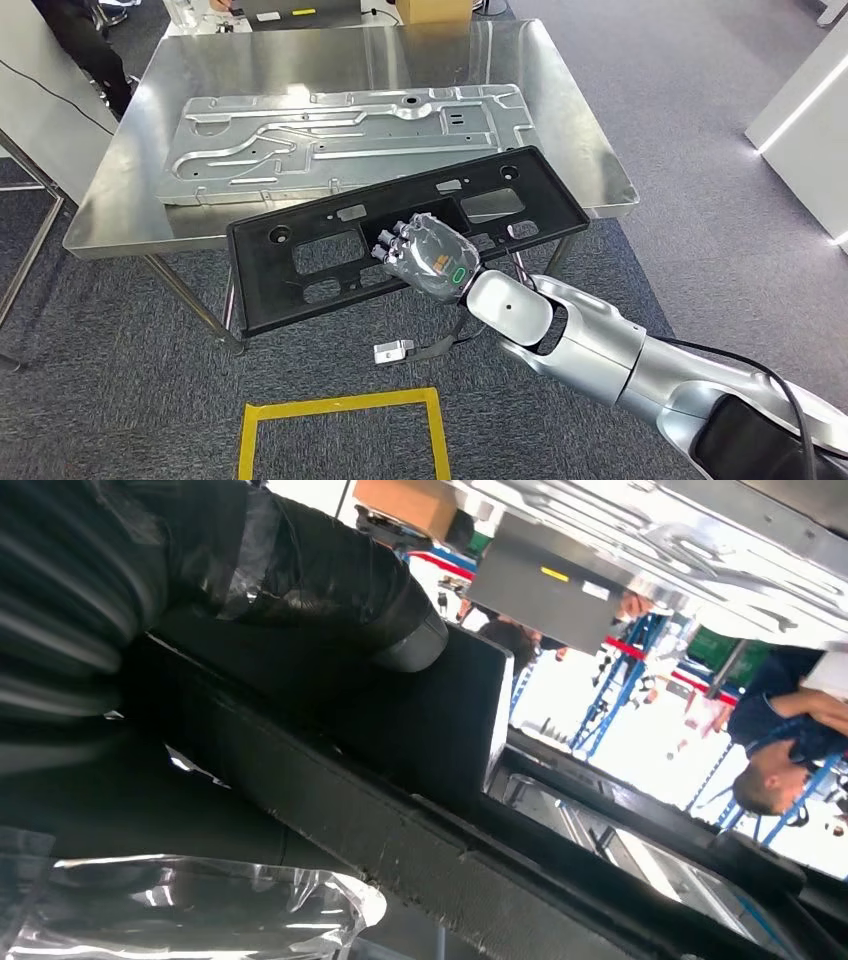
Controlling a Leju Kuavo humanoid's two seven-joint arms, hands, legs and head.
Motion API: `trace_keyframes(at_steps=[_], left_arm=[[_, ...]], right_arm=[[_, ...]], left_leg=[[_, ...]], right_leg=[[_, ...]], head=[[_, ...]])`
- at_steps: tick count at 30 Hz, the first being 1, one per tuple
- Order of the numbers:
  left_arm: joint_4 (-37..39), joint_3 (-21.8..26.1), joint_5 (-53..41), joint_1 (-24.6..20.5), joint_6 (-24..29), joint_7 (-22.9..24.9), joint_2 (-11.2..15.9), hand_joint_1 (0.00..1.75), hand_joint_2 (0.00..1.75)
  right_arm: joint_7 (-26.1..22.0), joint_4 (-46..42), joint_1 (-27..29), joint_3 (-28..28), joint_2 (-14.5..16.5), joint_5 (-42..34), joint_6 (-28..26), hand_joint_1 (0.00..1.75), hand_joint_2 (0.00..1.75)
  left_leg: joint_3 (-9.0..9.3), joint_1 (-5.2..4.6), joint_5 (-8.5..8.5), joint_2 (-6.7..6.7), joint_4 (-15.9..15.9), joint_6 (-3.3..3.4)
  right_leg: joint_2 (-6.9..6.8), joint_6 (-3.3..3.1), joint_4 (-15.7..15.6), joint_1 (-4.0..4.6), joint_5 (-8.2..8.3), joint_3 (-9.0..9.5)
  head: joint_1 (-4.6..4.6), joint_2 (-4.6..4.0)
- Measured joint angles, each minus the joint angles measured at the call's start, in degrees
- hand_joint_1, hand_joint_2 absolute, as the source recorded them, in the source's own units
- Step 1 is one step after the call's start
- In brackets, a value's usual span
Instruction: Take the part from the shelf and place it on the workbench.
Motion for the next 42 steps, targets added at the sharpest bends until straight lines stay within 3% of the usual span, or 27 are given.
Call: trace_keyframes(at_steps=[2, 3, 6, 7, 8, 10, 11, 13, 16, 17, 19, 21, 22, 23, 25, 27, 28, 30, 33, 34, 36, 37, 38, 40, 42], left_arm=[[0.0, 0.0, 0.0, 0.1, -0.1, -0.1, 0.2, 0.0, 1.75], [0.0, 0.0, -0.1, 0.1, -0.2, -0.2, 0.4, 0.0, 1.75], [0.0, 0.0, -0.3, 0.2, -0.3, -0.4, 0.6, 0.0, 1.75], [0.0, 0.0, -0.3, 0.2, -0.3, -0.4, 0.6, 0.0, 1.75], [0.0, 0.0, -0.4, 0.2, -0.2, -0.3, 0.6, 0.0, 1.75], [0.0, 0.0, -0.6, 0.3, -0.2, -0.2, 0.6, 0.0, 1.75], [0.0, 0.0, -0.7, 0.3, -0.2, -0.2, 0.6, 0.0, 1.75], [0.0, 0.0, -0.8, 0.2, -0.2, -0.2, 0.6, 0.0, 1.75], [0.0, 0.0, -1.2, 0.2, -0.3, -0.3, 0.8, 0.0, 1.75], [0.0, 0.0, -1.3, 0.3, -0.4, -0.3, 0.8, 0.0, 1.75], [0.0, 0.0, -1.5, 0.4, -0.4, -0.3, 0.9, 0.0, 1.75], [0.0, 0.0, -1.8, 0.3, -0.5, -0.4, 1.0, 0.0, 1.75], [0.0, 0.1, -2.0, 0.2, -0.6, -0.5, 1.0, 0.0, 1.75], [0.0, 0.1, -2.1, 0.2, -0.7, -0.5, 1.1, 0.0, 1.75], [0.0, 0.1, -2.3, 0.3, -0.9, -0.6, 1.1, 0.0, 1.75], [0.0, 0.1, -2.6, 0.3, -1.0, -0.7, 1.1, 0.0, 1.75], [0.0, 0.2, -2.7, 0.2, -1.1, -0.7, 1.1, 0.0, 1.75], [0.0, 0.2, -3.0, 0.1, -1.3, -0.9, 1.3, 0.0, 1.75], [0.0, 0.4, -3.1, 0.1, -1.3, -0.9, 1.6, 0.0, 1.75], [0.0, 0.4, -3.2, 0.1, -1.1, -0.9, 1.7, 0.0, 1.75], [0.0, 0.5, -3.4, 0.1, -0.9, -0.7, 1.8, 0.0, 1.75], [0.0, 0.6, -3.5, 0.1, -0.9, -0.7, 1.8, 0.0, 1.75], [0.0, 0.7, -3.6, 0.1, -1.0, -0.7, 1.9, 0.0, 1.75], [0.0, 1.0, -3.9, 0.3, -1.2, -0.8, 2.0, 0.0, 1.75], [0.0, 1.2, -4.0, 0.4, -1.5, -1.0, 2.1, 0.0, 1.75]], right_arm=[[0.0, 0.2, -0.2, 0.0, 0.2, 0.0, 0.0, 1.75, 1.75], [0.1, 0.4, -0.4, 0.1, 0.4, 0.0, -0.1, 1.75, 1.75], [0.1, 0.8, -0.6, 0.4, 0.7, 0.1, -0.1, 1.75, 1.75], [0.1, 1.0, -0.5, 0.6, 0.8, 0.1, -0.1, 1.75, 1.75], [0.1, 1.2, -0.4, 0.8, 0.9, 0.1, -0.1, 1.75, 1.75], [0.1, 1.7, -0.4, 1.0, 1.2, 0.1, -0.2, 1.75, 1.75], [0.1, 1.9, -0.4, 1.0, 1.3, 0.1, -0.3, 1.75, 1.75], [0.1, 2.3, -0.6, 1.0, 1.4, 0.1, -0.6, 1.75, 1.75], [0.1, 2.9, -0.6, 1.0, 1.5, 0.0, -1.0, 1.75, 1.75], [0.1, 3.1, -0.6, 1.0, 1.5, 0.0, -1.0, 1.75, 1.75], [0.0, 3.6, -0.6, 1.0, 1.5, 0.0, -1.4, 1.75, 1.75], [0.0, 4.2, -0.3, 1.1, 1.6, 0.0, -1.8, 1.75, 1.75], [-0.1, 4.6, -0.1, 1.1, 1.6, 0.0, -1.9, 1.75, 1.75], [-0.1, 4.9, 0.2, 1.2, 1.6, 0.0, -2.0, 1.75, 1.75], [-0.1, 5.4, 0.3, 1.2, 1.6, -0.1, -2.1, 1.75, 1.75], [-0.2, 5.9, 0.2, 1.2, 1.6, -0.1, -2.3, 1.75, 1.75], [-0.2, 6.0, 0.1, 1.2, 1.6, -0.1, -2.3, 1.75, 1.75], [-0.3, 6.2, 0.1, 1.2, 1.6, -0.1, -2.4, 1.75, 1.75], [-0.3, 6.4, 0.0, 1.1, 1.7, -0.2, -2.5, 1.75, 1.75], [-0.2, 6.5, -0.1, 1.0, 1.8, -0.2, -2.5, 1.75, 1.75], [-0.2, 6.7, 0.0, 1.0, 2.0, -0.2, -2.5, 1.75, 1.75], [-0.3, 6.9, 0.2, 1.0, 2.0, -0.2, -2.5, 1.75, 1.75], [-0.3, 7.1, 0.4, 1.1, 2.0, -0.2, -2.6, 1.75, 1.75], [-0.3, 7.3, 0.5, 1.1, 2.0, -0.2, -2.6, 1.75, 1.75], [-0.4, 7.5, 0.5, 1.0, 2.0, -0.2, -2.8, 1.75, 1.75]], left_leg=[[-0.31, 0.03, -0.9, 0.18, 1.5, -0.54], [-1.48, 0.13, -1.9, 0.24, 3.9, -0.85], [-7.98, 0.83, -4.73, 0.3, 13.8, -2.08], [-9.34, 1.15, -4.05, 0.32, 14.9, -2.53], [-9.62, 1.5, -2.23, 0.35, 13.8, -2.96], [-7.57, 2.13, 2.62, 0.51, 7.2, -3.82], [-6.38, 2.2, 3.99, 0.45, 4.2, -3.93], [-5.35, 2.08, 4.26, 0.27, 1.7, -3.39], [-5.09, 1.92, 3.74, 0.14, 1.6, -1.75], [-4.84, 1.91, 3.57, 0.14, 1.5, -1.27], [-4.33, 1.81, 3.16, 0.17, 1.3, -0.47], [-3.8, 1.51, 2.57, 0.15, 1.3, 0.01], [-3.35, 1.34, 2.2, 0.08, 1.3, 0.13], [-2.76, 1.15, 1.76, -0.01, 1.3, 0.16], [-1.46, 0.83, 0.8, -0.19, 1.3, 0.09], [-0.66, 0.63, -0.01, -0.24, 1.2, -0.21], [-0.58, 0.76, -0.23, -0.24, 1.1, -0.46], [-0.3, 0.94, -0.46, -0.24, 0.7, -1.09], [-0.51, 1.03, -1.7, 0.11, 2.5, -1.91], [-1.98, 1.09, -2.69, 0.22, 5.2, -2.15], [-6.8, 1.14, -4.58, 0.28, 12.5, -2.69], [-8.83, 1.19, -4.48, 0.3, 14.8, -2.9], [-9.89, 1.24, -3.25, 0.31, 15.0, -3.07], [-8.81, 1.35, 1.9, 0.4, 9.5, -3.24], [-6.57, 1.22, 4.96, 0.48, 3.4, -3.05]], right_leg=[[0.0, -0.04, -1.4, -0.58, -0.03, 1.29], [-0.05, 0.0, -1.9, -0.92, -0.09, 1.98], [-0.13, 0.22, -2.2, -1.3, -1.03, 3.13], [-0.14, 0.46, -2.1, -1.49, -1.49, 3.52], [-0.13, 0.76, -1.9, -1.71, -1.99, 3.95], [-0.05, 1.6, -1.3, -2.14, -3.19, 4.78], [0.02, 2.12, -0.9, -2.2, -3.78, 4.96], [0.11, 2.99, -0.5, -1.99, -4.5, 5.02], [0.13, 3.71, -0.4, -2.08, -5.02, 5.25], [0.11, 3.91, 0.7, -2.2, -5.6, 4.86], [0.06, 4.09, 6.6, -2.25, -7.86, 1.64], [0.06, 3.96, 14.2, -2.13, -9.69, -3.59], [0.06, 3.77, 16.1, -2.05, -9.22, -5.44], [0.07, 3.45, 16.0, -1.92, -7.64, -6.29], [0.09, 2.24, 9.9, -1.33, -2.16, -5.1], [0.09, 0.81, 3.8, -0.55, 1.06, -3.02], [0.06, 0.38, 2.3, -0.2, 1.29, -2.47], [0.04, 0.18, 1.1, 0.08, 0.72, -1.87], [-0.08, 0.11, -0.9, -0.57, 0.49, 0.21], [-0.12, 0.07, -1.4, -0.74, 0.32, 0.95], [-0.14, -0.02, -1.6, -0.8, -0.38, 1.88], [-0.14, 0.07, -1.6, -0.83, -0.84, 2.35], [-0.14, 0.18, -1.5, -0.88, -1.34, 2.88], [-0.1, 0.56, -1.1, -1.08, -2.48, 4.09], [0.02, 1.23, -0.6, -1.01, -3.64, 4.71]], head=[[-0.03, 0.0], [-0.04, 0.0], [-0.03, 0.0], [-0.03, 0.0], [-0.03, 0.0], [-0.03, 0.0], [-0.08, 0.0], [-0.14, 0.0], [-0.16, 0.0], [-0.16, 0.0], [-0.15, 0.0], [-0.15, 0.0], [-0.15, 0.0], [-0.15, 0.0], [-0.15, 0.0], [-0.19, 0.0], [-0.18, 0.0], [-0.11, 0.0], [-0.18, 0.0], [-0.2, 0.0], [-0.22, 0.0], [-0.21, 0.0], [-0.21, 0.0], [-0.21, 0.0], [-0.22, 0.0]])
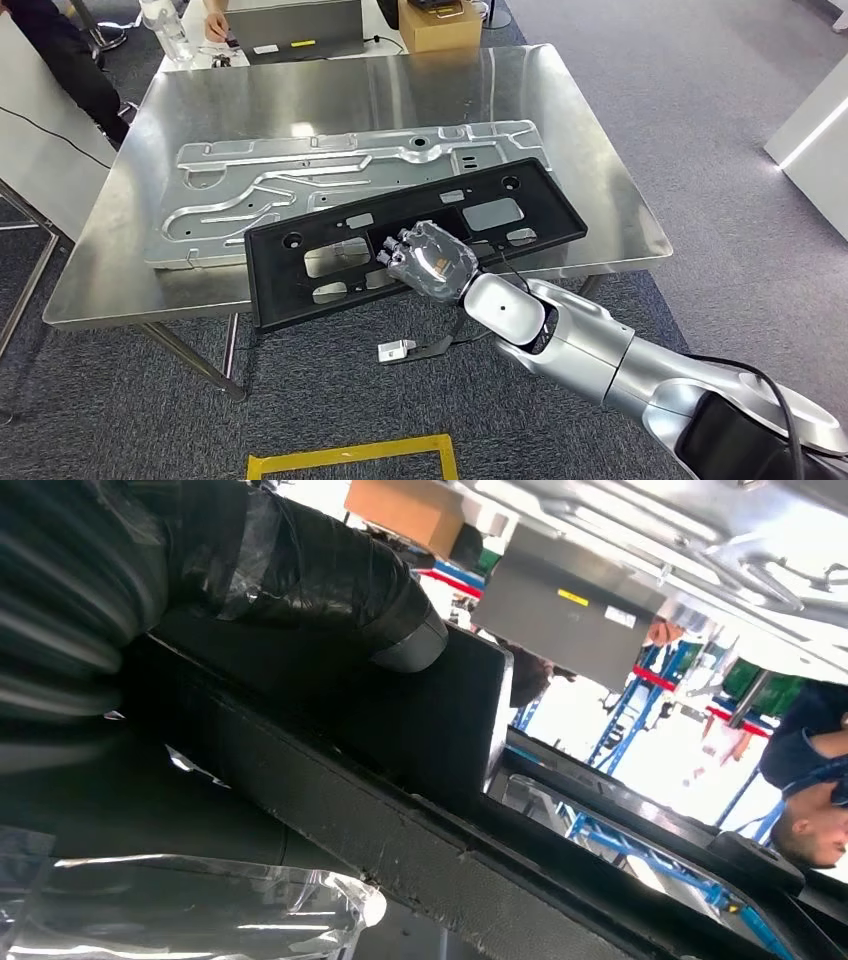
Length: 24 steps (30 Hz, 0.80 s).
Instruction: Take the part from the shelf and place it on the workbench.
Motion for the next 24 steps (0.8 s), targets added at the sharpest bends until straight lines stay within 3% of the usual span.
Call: trace_keyframes(at_steps=[1, 4, 6, 7, 9, 10, 11, 12, 14, 15, 16, 18, 21, 22, 24], left_arm=[[0.0, 0.1, 0.0, 0.0, 0.0, -0.1, 0.0, 0.0, 1.75], [0.0, 0.2, 0.0, -0.1, 0.2, 0.0, 0.1, 0.0, 1.75], [0.0, 0.3, 0.0, 0.0, 0.4, 0.2, 0.1, 0.0, 1.75], [0.0, 0.3, -0.1, 0.0, 0.4, 0.3, 0.1, 0.0, 1.75], [0.0, 0.3, -0.1, -0.1, 0.3, 0.3, 0.1, 0.0, 1.75], [0.0, 0.3, -0.2, -0.1, 0.3, 0.3, 0.1, 0.0, 1.75], [0.0, 0.4, -0.2, -0.1, 0.3, 0.3, 0.1, 0.0, 1.75], [0.0, 0.4, -0.3, -0.1, 0.3, 0.3, 0.1, 0.0, 1.75], [0.0, 0.6, -0.5, 0.0, 0.3, 0.3, 0.0, 0.0, 1.75], [0.0, 0.6, -0.6, 0.0, 0.3, 0.3, 0.0, 0.0, 1.75], [0.0, 0.7, -0.7, -0.1, 0.3, 0.3, 0.0, 0.0, 1.75], [0.0, 0.7, -0.8, -0.3, 0.2, 0.3, -0.1, 0.0, 1.75], [0.0, 0.8, -1.1, -0.3, 0.0, -0.1, 0.0, 0.0, 1.75], [0.0, 0.8, -1.2, -0.3, 0.0, -0.1, 0.1, 0.0, 1.75], [0.0, 0.8, -1.3, -0.3, 0.0, -0.1, 0.2, 0.0, 1.75]], right_arm=[[0.0, 0.0, 0.0, 0.0, 0.0, 0.0, -0.1, 1.75, 1.75], [-0.1, 0.1, -0.1, 0.0, 0.0, -0.1, -0.1, 1.75, 1.75], [-0.1, 0.2, -0.3, -0.1, 0.0, -0.1, -0.1, 1.75, 1.75], [-0.1, 0.3, -0.4, -0.1, 0.0, -0.2, -0.1, 1.75, 1.75], [-0.1, 0.5, -0.3, -0.1, 0.0, -0.2, -0.1, 1.75, 1.75], [-0.1, 0.6, -0.1, -0.1, 0.0, -0.2, -0.1, 1.75, 1.75], [-0.1, 0.8, 0.0, -0.1, 0.0, -0.2, -0.1, 1.75, 1.75], [-0.2, 0.9, 0.1, -0.1, 0.0, -0.3, -0.1, 1.75, 1.75], [-0.2, 1.1, 0.0, -0.1, 0.0, -0.4, -0.1, 1.75, 1.75], [-0.2, 1.3, 0.0, -0.1, 0.0, -0.4, -0.1, 1.75, 1.75], [-0.2, 1.4, -0.1, -0.1, 0.0, -0.5, 0.0, 1.75, 1.75], [-0.2, 1.6, -0.2, -0.1, 0.0, -0.5, 0.0, 1.75, 1.75], [-0.2, 1.6, -0.3, -0.4, 0.0, -0.6, -0.1, 1.75, 1.75], [-0.2, 1.6, -0.3, -0.4, 0.1, -0.7, 0.0, 1.75, 1.75], [-0.2, 1.6, -0.3, -0.5, 0.2, -0.8, 0.0, 1.75, 1.75]], left_leg=[[0.62, -0.11, 0.18, 0.0, -1.5, 0.33], [1.11, -0.2, -0.86, -0.15, -2.1, 1.7], [1.75, -0.06, -1.25, -0.16, -2.3, 2.56], [2.11, -0.02, -1.5, -0.16, -2.4, 2.95], [2.7, -0.08, -2.16, -0.19, -2.4, 3.4], [3.12, -0.13, -2.54, -0.26, -2.4, 3.44], [3.68, -0.19, -2.99, -0.35, -2.4, 3.41], [4.4, -0.29, -3.5, -0.45, -2.4, 3.34], [5.88, -0.42, -4.59, -0.58, -2.5, 3.17], [6.38, -0.51, -5.04, -0.58, -2.6, 2.99], [6.58, -0.39, -5.35, -0.58, -2.7, 2.73], [6.7, -0.17, -5.67, -0.56, -3.1, 2.07], [7.03, -0.15, -6.66, -0.31, -2.6, 1.28], [6.07, -0.16, -7.63, -0.22, -0.4, 1.04], [1.68, -0.06, -10.02, -0.16, 7.1, 0.51]], right_leg=[[0.05, 0.34, 0.2, 0.1, -0.39, 0.03], [0.09, 1.22, 0.3, 0.19, -1.01, 0.03], [0.07, 1.87, 2.7, 0.05, -2.33, -0.9], [0.07, 2.15, 5.7, -0.05, -3.54, -2.48], [0.07, 2.48, 13.7, -0.16, -6.04, -7.47], [0.07, 2.52, 16.5, -0.22, -6.27, -9.73], [0.07, 2.44, 17.5, -0.25, -5.29, -11.09], [0.07, 2.2, 16.1, -0.22, -3.04, -11.3], [0.1, 1.12, 8.9, 0.13, 2.7, -9.29], [0.12, 0.42, 5.8, 0.44, 4.62, -8.2], [0.12, -0.21, 3.6, 0.78, 5.33, -7.43], [0.1, -0.98, 2.0, 1.28, 4.7, -6.81], [-0.04, -1.25, -0.6, 0.66, 4.13, -4.58], [-0.08, -1.3, -1.3, 0.37, 4.0, -3.64], [-0.11, -1.41, -1.8, 0.25, 3.29, -2.29]], head=[[0.01, 0.0], [0.01, 0.0], [0.01, 0.0], [0.02, 0.0], [0.02, 0.0], [0.03, 0.0], [0.02, 0.0], [0.03, 0.0], [0.03, 0.0], [0.02, 0.0], [0.05, 0.0], [0.11, 0.0], [0.12, 0.0], [0.12, 0.0], [0.11, 0.0]])
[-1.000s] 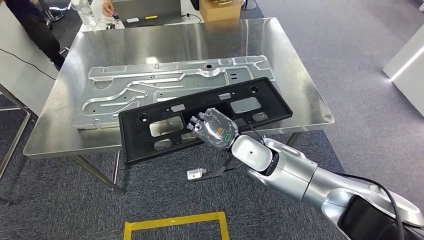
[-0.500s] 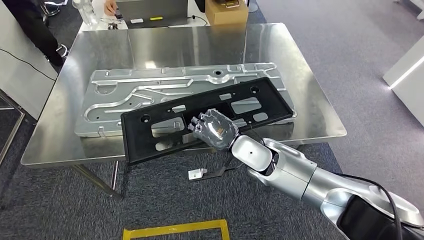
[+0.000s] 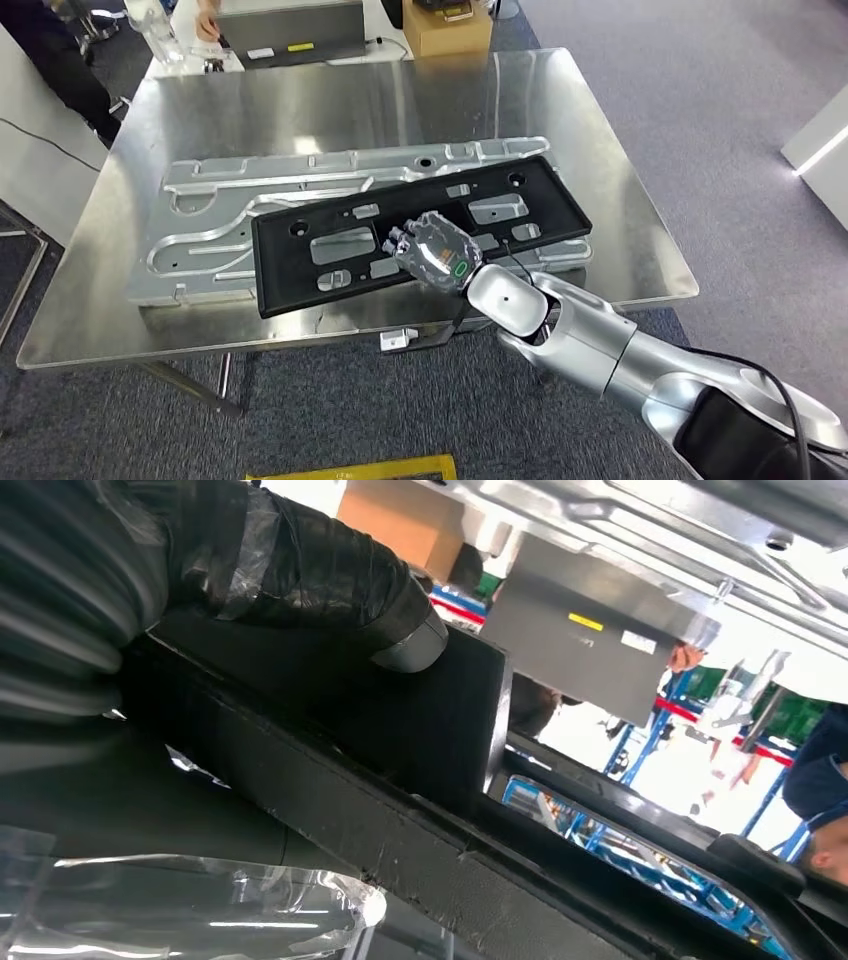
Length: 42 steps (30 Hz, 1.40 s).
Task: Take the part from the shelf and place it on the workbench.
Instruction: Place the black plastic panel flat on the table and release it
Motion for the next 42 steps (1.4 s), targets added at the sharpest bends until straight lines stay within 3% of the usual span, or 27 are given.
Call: trace_keyframes(at_steps=[1, 2, 3, 5, 6, 8, 12, 14, 16, 17, 18, 19, 21, 22, 23, 25, 28, 29, 31, 32, 33, 34, 36, 37, 39, 42], left_arm=[[0.0, 0.0, 0.0, 0.0, 0.0, 0.0, 0.0, 0.0, 1.75], [0.0, 0.0, 0.0, 0.0, 0.0, 0.0, 0.0, 0.0, 1.75], [0.0, 0.0, 0.0, 0.0, 0.0, 0.0, 0.1, 0.0, 1.75], [0.0, 0.2, 0.0, 0.2, 0.0, 0.0, 0.1, 0.0, 1.75], [0.0, 0.2, 0.0, 0.2, 0.0, 0.0, 0.1, 0.0, 1.75], [0.0, 0.4, 0.0, 0.2, 0.0, 0.0, 0.1, 0.0, 1.75], [0.0, 0.7, -0.1, 0.2, 0.0, -0.1, 0.1, 0.0, 1.75], [0.0, 0.9, -0.1, 0.2, 0.1, -0.1, 0.1, 0.0, 1.75], [0.0, 0.9, -0.1, 0.2, 0.2, 0.0, 0.1, 0.0, 1.75], [0.0, 0.9, -0.1, 0.2, 0.3, 0.0, 0.1, 0.0, 1.75], [0.0, 0.9, -0.1, 0.2, 0.3, 0.1, 0.1, 0.0, 1.75], [0.0, 0.9, -0.1, 0.2, 0.4, 0.1, 0.1, 0.0, 1.75], [0.0, 0.9, -0.3, 0.2, 0.4, 0.1, 0.0, 0.0, 1.75], [0.0, 0.9, -0.4, 0.2, 0.4, 0.1, 0.0, 0.0, 1.75], [0.0, 1.0, -0.5, 0.1, 0.5, 0.2, -0.1, 0.0, 1.75], [0.0, 1.0, -0.7, -0.1, 0.5, 0.2, -0.2, 0.0, 1.75], [0.0, 1.0, -1.0, -0.1, 0.4, 0.1, -0.2, 0.0, 1.75], [0.0, 1.0, -1.1, -0.1, 0.3, 0.0, -0.1, 0.0, 1.75], [0.0, 1.0, -1.3, -0.1, 0.4, 0.0, 0.0, 0.0, 1.75], [0.0, 1.0, -1.4, -0.1, 0.4, 0.0, 0.1, 0.0, 1.75], [0.0, 1.0, -1.5, -0.2, 0.3, 0.0, 0.1, 0.0, 1.75], [0.0, 1.0, -1.6, -0.1, 0.3, 0.0, 0.1, 0.0, 1.75], [0.0, 1.0, -1.8, 0.0, 0.4, 0.0, 0.1, 0.0, 1.75], [0.0, 1.1, -1.8, 0.0, 0.4, 0.0, 0.1, 0.0, 1.75], [0.0, 1.1, -1.9, -0.1, 0.3, -0.1, 0.2, 0.0, 1.75], [0.0, 1.2, -2.1, -0.2, 0.1, -0.3, 0.2, 0.0, 1.75]], right_arm=[[0.0, 0.0, 0.1, 0.0, 0.0, 0.0, 0.0, 1.75, 1.75], [-0.1, 0.0, 0.3, 0.0, 0.0, 0.0, 0.0, 1.75, 1.75], [-0.1, 0.0, 0.5, 0.0, 0.0, 0.0, 0.0, 1.75, 1.75], [-0.1, 0.0, 0.6, 0.0, 0.0, 0.0, 0.1, 1.75, 1.75], [-0.1, 0.1, 0.5, 0.0, 0.0, 0.0, 0.0, 1.75, 1.75], [-0.2, 0.1, 0.5, 0.0, 0.1, 0.0, 0.1, 1.75, 1.75], [-0.2, 0.1, 0.3, -0.1, 0.2, -0.2, 0.4, 1.75, 1.75], [-0.1, 0.0, 0.1, -0.2, 0.2, -0.2, 0.7, 1.75, 1.75], [-0.1, -0.1, 0.1, -0.2, 0.2, -0.2, 1.0, 1.75, 1.75], [-0.1, -0.2, 0.3, -0.2, 0.2, -0.2, 1.0, 1.75, 1.75], [-0.1, -0.2, 0.4, -0.1, 0.2, -0.2, 1.1, 1.75, 1.75], [-0.1, -0.2, 0.5, -0.1, 0.2, -0.2, 1.2, 1.75, 1.75], [-0.1, -0.2, 0.4, -0.1, 0.2, -0.2, 1.2, 1.75, 1.75], [-0.1, -0.1, 0.4, -0.1, 0.2, -0.3, 1.2, 1.75, 1.75], [-0.2, -0.1, 0.4, -0.1, 0.2, -0.3, 1.2, 1.75, 1.75], [-0.2, 0.0, 0.3, -0.1, 0.3, -0.4, 1.3, 1.75, 1.75], [-0.2, 0.0, 0.1, -0.4, 0.4, -0.5, 1.3, 1.75, 1.75], [-0.2, 0.1, 0.0, -0.5, 0.5, -0.6, 1.3, 1.75, 1.75], [-0.2, 0.2, 0.1, -0.4, 0.7, -0.6, 1.3, 1.75, 1.75], [-0.2, 0.3, 0.3, -0.4, 0.8, -0.6, 1.3, 1.75, 1.75], [-0.3, 0.3, 0.6, -0.3, 0.9, -0.6, 1.3, 1.75, 1.75], [-0.3, 0.3, 0.7, -0.2, 0.9, -0.7, 1.3, 1.75, 1.75], [-0.3, 0.4, 0.8, -0.2, 1.0, -0.8, 1.3, 1.75, 1.75], [-0.3, 0.4, 0.7, -0.2, 1.1, -0.9, 1.3, 1.75, 1.75], [-0.3, 0.5, 0.7, -0.2, 1.3, -1.0, 1.3, 1.75, 1.75], [-0.4, 0.5, 0.7, -0.2, 1.4, -1.1, 1.3, 1.75, 1.75]], left_leg=[[-2.4, 0.05, -0.49, 0.0, 3.2, -0.27], [-4.09, 0.11, 0.19, 0.01, 4.8, -0.51], [-4.71, 0.19, 2.19, 0.03, 4.0, -0.7], [-3.48, 0.38, 8.01, 0.13, -2.1, -1.05], [-2.55, 0.32, 9.99, 0.18, -4.9, -1.13], [-1.3, 0.14, 10.26, 0.19, -8.0, -0.53], [-0.52, 0.14, 8.6, 0.06, -8.8, 1.41], [0.29, 0.21, 8.04, 0.06, -9.0, 2.14], [1.01, 0.15, 7.3, 0.01, -9.0, 2.45], [1.5, 0.11, 6.88, -0.07, -9.0, 2.45], [2.13, 0.05, 6.4, -0.16, -9.0, 2.42], [2.89, -0.05, 5.89, -0.25, -9.0, 2.36], [4.32, -0.17, 4.85, -0.32, -9.2, 2.18], [4.77, -0.18, 4.45, -0.35, -9.3, 1.97], [4.99, -0.03, 4.19, -0.36, -9.5, 1.68], [5.26, 0.16, 3.94, -0.32, -10.0, 1.01], [5.16, 0.15, 2.76, 0.03, -8.9, 0.34], [3.91, 0.19, 1.68, 0.11, -6.4, 0.21], [-0.44, 0.22, -0.52, 0.13, 0.8, -0.14], [-2.53, 0.23, -0.6, 0.14, 3.4, -0.34], [-3.82, 0.24, 0.52, 0.15, 4.3, -0.52], [-4.13, 0.26, 2.82, 0.16, 3.0, -0.66], [-2.79, 0.25, 8.33, 0.18, -3.2, -0.7], [-1.88, 0.15, 9.93, 0.15, -5.9, -0.56], [-0.87, 0.04, 9.85, 0.01, -8.3, -0.1], [-0.55, -0.02, 9.31, -0.3, -9.2, 0.23]], right_leg=[[0.0, 0.06, 0.0, -0.05, -0.53, 0.58], [0.01, 0.17, 0.1, -0.11, -1.14, 1.23], [0.02, 0.34, 0.3, -0.21, -1.83, 1.96], [0.04, 0.85, 0.8, -0.49, -3.46, 3.57], [0.1, 1.23, 1.2, -0.47, -4.25, 4.08], [0.19, 1.89, 1.8, -0.25, -5.26, 4.23], [0.16, 2.79, 3.0, -0.26, -6.6, 3.81], [0.16, 3.31, 8.5, -0.44, -8.77, 0.86], [0.16, 3.58, 16.5, -0.56, -10.76, -4.65], [0.16, 3.56, 19.0, -0.6, -10.49, -6.89], [0.17, 3.38, 19.3, -0.59, -8.91, -8.15], [0.18, 3.04, 17.4, -0.49, -6.12, -8.29], [0.19, 1.81, 10.5, 0.0, -0.17, -6.8], [0.19, 1.19, 7.7, 0.38, 1.53, -5.98], [0.19, 0.67, 6.1, 0.72, 2.02, -5.43], [0.17, 0.08, 4.7, 1.16, 1.12, -4.61], [0.04, -0.18, 1.6, 0.42, 0.3, -2.16], [0.02, -0.18, 1.0, 0.17, 0.16, -1.33], [0.07, -0.27, 0.7, 0.16, -0.52, -0.15], [0.08, -0.22, 0.7, 0.16, -1.01, 0.44], [0.09, -0.14, 0.8, 0.14, -1.55, 1.09], [0.12, -0.01, 0.9, 0.1, -2.14, 1.82], [0.17, 0.44, 1.3, 0.03, -3.51, 3.17], [0.23, 0.76, 1.6, 0.09, -4.09, 3.51], [0.34, 1.12, 2.2, 0.35, -4.73, 3.32], [0.37, 1.01, 2.4, 0.49, -4.56, 2.92]], head=[[0.0, 0.0], [0.01, 0.0], [0.01, 0.0], [0.02, 0.0], [-0.01, 0.0], [0.0, 0.0], [0.02, 0.0], [0.04, 0.0], [0.04, 0.0], [0.04, 0.0], [0.04, 0.0], [0.05, 0.0], [0.03, 0.0], [0.06, 0.0], [0.09, 0.0], [0.18, 0.0], [0.14, 0.0], [0.12, 0.0], [0.11, 0.0], [0.12, 0.0], [0.12, 0.0], [0.13, 0.0], [0.14, 0.0], [0.14, 0.0], [0.12, 0.0], [0.11, 0.0]])
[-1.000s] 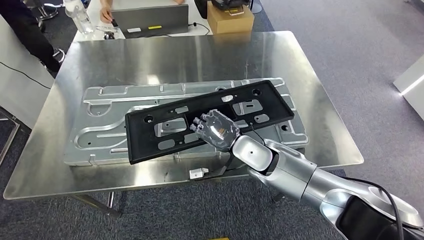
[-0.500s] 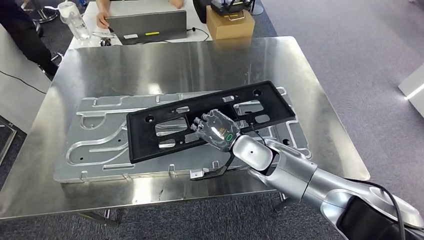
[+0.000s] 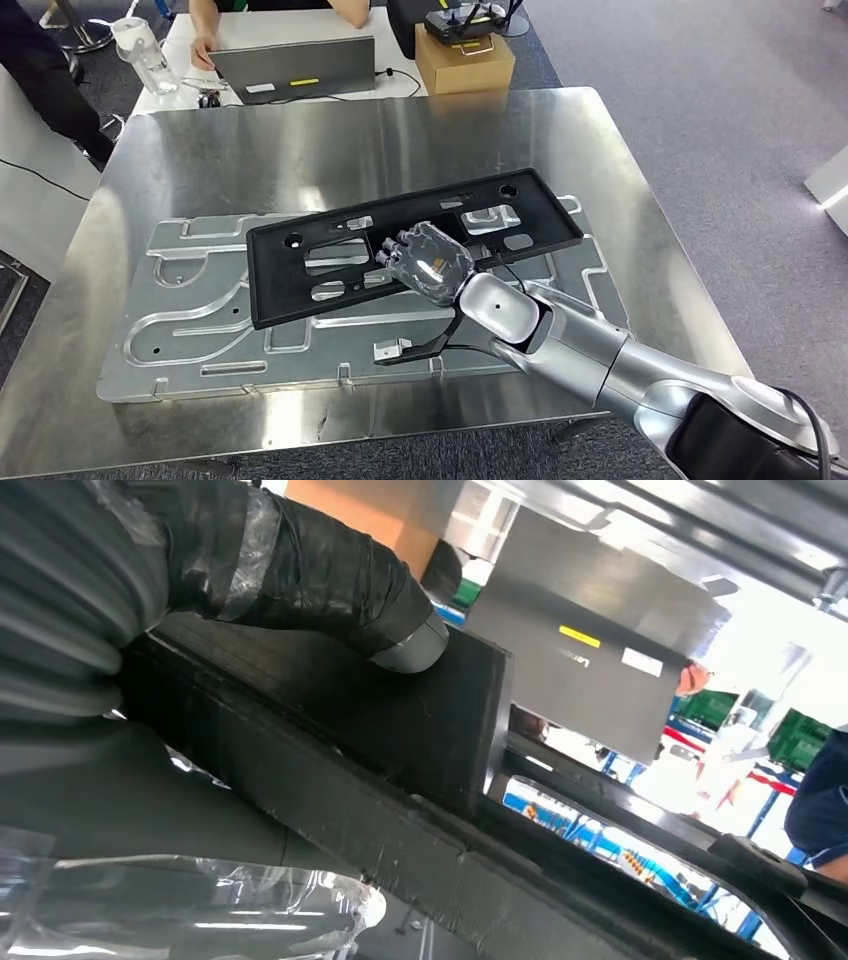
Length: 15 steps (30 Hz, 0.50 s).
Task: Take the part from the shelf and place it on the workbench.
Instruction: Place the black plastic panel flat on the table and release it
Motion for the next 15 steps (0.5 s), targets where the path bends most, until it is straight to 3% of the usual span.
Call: trace_keyframes(at_steps=[8, 12, 15], left_arm=[[0.0, 0.1, -0.2, 0.0, -0.1, -0.2, 0.0, 0.0, 1.75], [0.0, 0.1, -0.2, 0.0, -0.1, -0.2, 0.0, 0.0, 1.75], [0.0, 0.1, -0.4, 0.0, -0.1, -0.2, 0.0, 0.0, 1.75]], right_arm=[[0.0, 0.0, 0.0, 0.0, 0.0, 0.0, 0.1, 1.75, 1.75], [0.0, 0.0, 0.0, 0.0, 0.0, 0.0, 0.1, 0.0, 0.0], [0.0, 0.0, -0.1, 0.0, 0.0, -0.1, 0.1, 0.0, 0.0]], left_leg=[[0.15, -0.21, -0.51, -0.08, 0.0, 0.63], [0.25, -0.23, -0.48, -0.01, 0.0, 0.72], [0.32, -0.23, -0.42, -0.01, 0.0, 0.79]], right_leg=[[-0.09, 0.32, -1.1, -0.13, -0.36, 0.71], [-0.08, 0.53, -1.1, -0.15, -0.26, 0.75], [-0.09, 0.61, -1.1, -0.15, -0.21, 0.76]], head=[[0.02, 0.0], [0.02, 0.0], [0.02, 0.0]])
